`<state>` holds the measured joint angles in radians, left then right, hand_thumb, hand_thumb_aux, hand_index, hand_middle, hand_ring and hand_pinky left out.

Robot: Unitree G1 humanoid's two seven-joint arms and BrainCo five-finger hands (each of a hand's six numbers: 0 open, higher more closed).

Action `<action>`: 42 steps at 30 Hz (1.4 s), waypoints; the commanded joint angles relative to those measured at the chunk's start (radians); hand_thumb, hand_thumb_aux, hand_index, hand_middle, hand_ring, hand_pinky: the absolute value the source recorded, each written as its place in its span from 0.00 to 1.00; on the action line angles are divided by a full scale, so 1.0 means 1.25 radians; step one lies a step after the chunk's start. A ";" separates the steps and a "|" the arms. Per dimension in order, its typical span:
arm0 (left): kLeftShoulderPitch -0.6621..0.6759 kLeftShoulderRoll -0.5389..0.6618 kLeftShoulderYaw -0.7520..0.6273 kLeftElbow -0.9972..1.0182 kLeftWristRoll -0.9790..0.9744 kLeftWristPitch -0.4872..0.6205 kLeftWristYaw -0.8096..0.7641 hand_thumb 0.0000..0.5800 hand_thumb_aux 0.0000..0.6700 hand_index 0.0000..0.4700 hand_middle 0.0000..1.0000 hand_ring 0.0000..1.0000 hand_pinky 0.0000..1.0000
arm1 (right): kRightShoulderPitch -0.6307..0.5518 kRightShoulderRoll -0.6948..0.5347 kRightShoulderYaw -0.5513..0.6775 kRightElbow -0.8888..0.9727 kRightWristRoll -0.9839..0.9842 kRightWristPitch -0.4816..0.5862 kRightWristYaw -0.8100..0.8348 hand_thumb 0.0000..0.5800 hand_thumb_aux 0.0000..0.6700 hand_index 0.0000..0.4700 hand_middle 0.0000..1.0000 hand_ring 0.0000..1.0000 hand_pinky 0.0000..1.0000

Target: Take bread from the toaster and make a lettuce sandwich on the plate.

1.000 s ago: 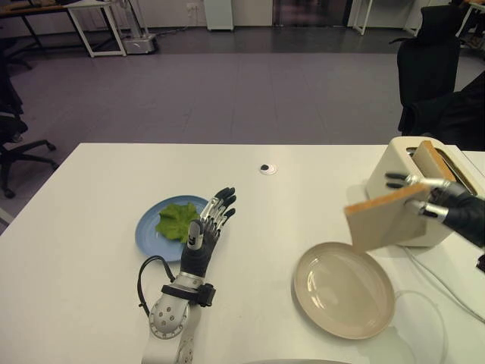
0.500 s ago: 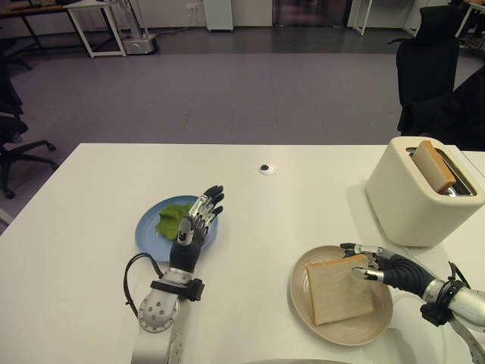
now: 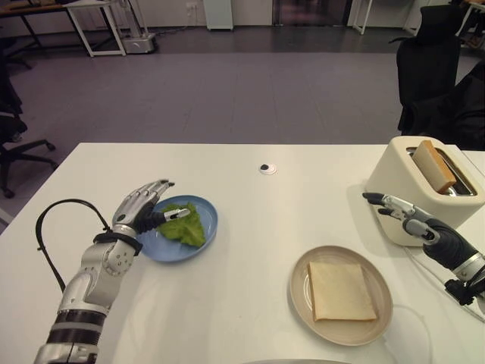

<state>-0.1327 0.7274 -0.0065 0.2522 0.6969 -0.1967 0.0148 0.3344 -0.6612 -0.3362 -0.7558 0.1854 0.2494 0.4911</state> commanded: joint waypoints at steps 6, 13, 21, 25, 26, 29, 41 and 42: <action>-0.205 0.028 -0.246 0.331 0.239 0.014 0.086 0.00 0.00 0.00 0.00 0.00 0.00 | 0.023 0.118 0.037 -0.041 0.026 0.034 -0.062 0.00 0.00 0.00 0.00 0.00 0.00; -0.235 0.029 -0.297 0.367 0.226 -0.003 0.131 1.00 1.00 1.00 0.00 0.00 0.00 | 0.017 0.132 0.047 -0.044 0.022 0.040 -0.065 0.00 0.00 0.00 0.00 0.00 0.00; -0.208 0.059 -0.270 0.204 0.191 0.000 0.116 1.00 1.00 1.00 0.00 0.00 0.00 | -0.004 0.135 0.047 -0.031 0.020 0.046 -0.070 0.00 0.00 0.00 0.00 0.00 0.00; -0.160 0.059 -0.213 -0.022 0.096 0.005 0.015 1.00 1.00 1.00 0.00 0.00 0.00 | -0.024 0.137 0.029 -0.018 0.027 0.054 -0.082 0.00 0.00 0.00 0.00 0.00 0.00; -0.142 0.046 -0.198 -0.111 0.054 0.010 -0.030 1.00 1.00 1.00 0.00 0.00 0.00 | -0.037 0.137 0.022 -0.008 0.031 0.058 -0.086 0.00 0.00 0.00 0.00 0.00 0.00; -0.110 -0.042 -0.237 -0.370 -0.096 0.070 -0.213 1.00 1.00 1.00 0.00 0.00 0.00 | -0.067 0.134 0.001 0.033 0.027 0.062 -0.097 0.00 0.00 0.00 0.00 0.00 0.00; -0.173 -0.334 -0.573 -0.484 -0.102 0.194 -0.512 1.00 1.00 1.00 0.00 0.00 0.00 | -0.223 0.054 -0.055 0.197 -0.245 -0.057 -0.263 0.00 0.00 0.00 0.00 0.00 0.00; -0.180 -0.343 -0.585 -0.464 -0.084 0.187 -0.507 1.00 1.00 1.00 0.00 0.00 0.00 | -0.234 0.044 -0.052 0.217 -0.276 -0.068 -0.279 0.00 0.00 0.00 0.00 0.00 0.00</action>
<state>-0.3348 0.3160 -0.7054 -0.3798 0.5512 0.0421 -0.6124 0.0707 -0.5773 -0.4018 -0.5317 -0.0848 0.1869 0.1754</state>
